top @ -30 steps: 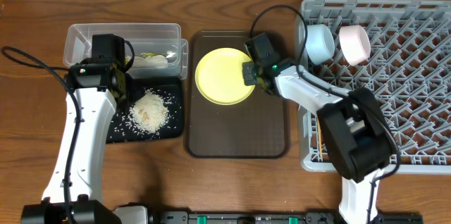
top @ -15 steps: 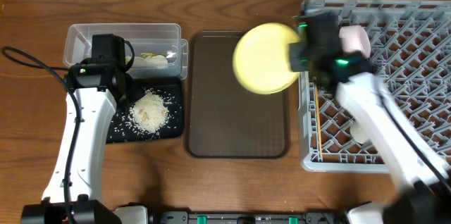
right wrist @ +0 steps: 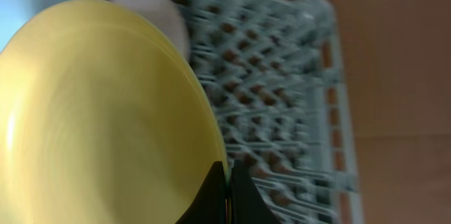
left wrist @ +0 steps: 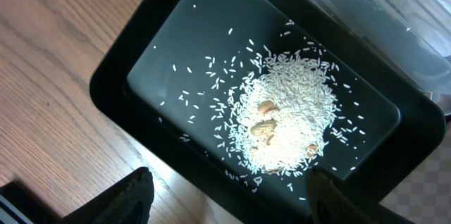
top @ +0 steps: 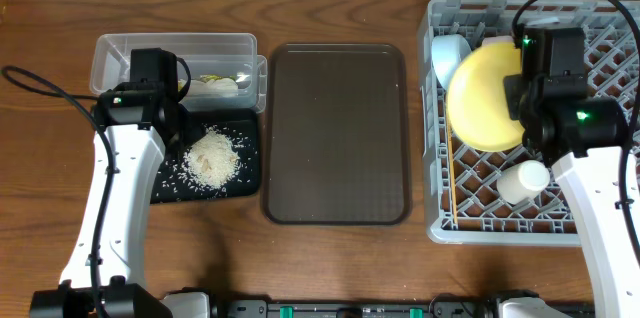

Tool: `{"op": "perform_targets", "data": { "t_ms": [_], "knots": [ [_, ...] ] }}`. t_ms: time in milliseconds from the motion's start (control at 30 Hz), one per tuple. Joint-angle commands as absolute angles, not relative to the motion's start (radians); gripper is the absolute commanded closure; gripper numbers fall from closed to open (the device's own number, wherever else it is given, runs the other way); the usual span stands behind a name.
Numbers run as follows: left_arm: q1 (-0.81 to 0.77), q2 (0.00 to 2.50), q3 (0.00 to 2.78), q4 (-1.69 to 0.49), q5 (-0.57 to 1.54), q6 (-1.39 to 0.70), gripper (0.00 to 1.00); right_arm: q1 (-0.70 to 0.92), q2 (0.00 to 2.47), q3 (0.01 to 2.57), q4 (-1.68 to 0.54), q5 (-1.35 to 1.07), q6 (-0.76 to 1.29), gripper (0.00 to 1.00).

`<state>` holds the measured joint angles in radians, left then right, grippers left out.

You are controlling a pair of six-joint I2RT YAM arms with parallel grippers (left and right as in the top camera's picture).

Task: Sort waste into correct bins and load items into the dishwasher rack
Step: 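Lift the yellow plate and stand it upright in the rack, then release the yellow plate and withdraw the right gripper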

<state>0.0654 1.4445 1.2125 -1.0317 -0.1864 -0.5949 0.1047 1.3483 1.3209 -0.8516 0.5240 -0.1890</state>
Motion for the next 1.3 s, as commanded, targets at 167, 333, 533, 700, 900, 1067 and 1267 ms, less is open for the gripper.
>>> {"op": "perform_targets", "data": {
  "t_ms": [167, 333, 533, 700, 900, 1067, 1267],
  "knots": [
    [0.069, 1.44, 1.221, -1.035, -0.191, -0.589, 0.29, 0.092, 1.373, 1.322, -0.888, 0.73, -0.255, 0.99],
    [0.069, 1.44, 1.221, -1.035, -0.191, -0.589, 0.29, 0.093, 1.405, 1.304, -0.904, 0.73, -0.248, 0.99],
    [0.069, 1.44, 1.221, -1.033, -0.191, -0.589, 0.29, 0.1, 1.444, 1.296, -0.894, 0.675, -0.145, 0.99],
    [0.069, 1.44, 1.221, -1.032, -0.191, -0.589, 0.29, 0.128, 1.454, 1.296, -0.852, 0.521, -0.134, 0.91],
    [0.069, 1.44, 1.221, -1.031, -0.191, -0.589, 0.21, 0.13, 1.453, 1.296, -0.828, 0.341, 0.016, 0.5],
    [0.064, 1.439, 1.224, -1.015, -0.164, -0.538, 0.18, 0.098, 1.45, 1.296, -0.834, 0.176, 0.162, 0.4],
    [0.009, 1.436, 1.25, -0.91, -0.002, -0.292, 0.16, 0.012, 1.419, 1.296, -0.833, -0.001, 0.186, 0.17]
  ]
}}
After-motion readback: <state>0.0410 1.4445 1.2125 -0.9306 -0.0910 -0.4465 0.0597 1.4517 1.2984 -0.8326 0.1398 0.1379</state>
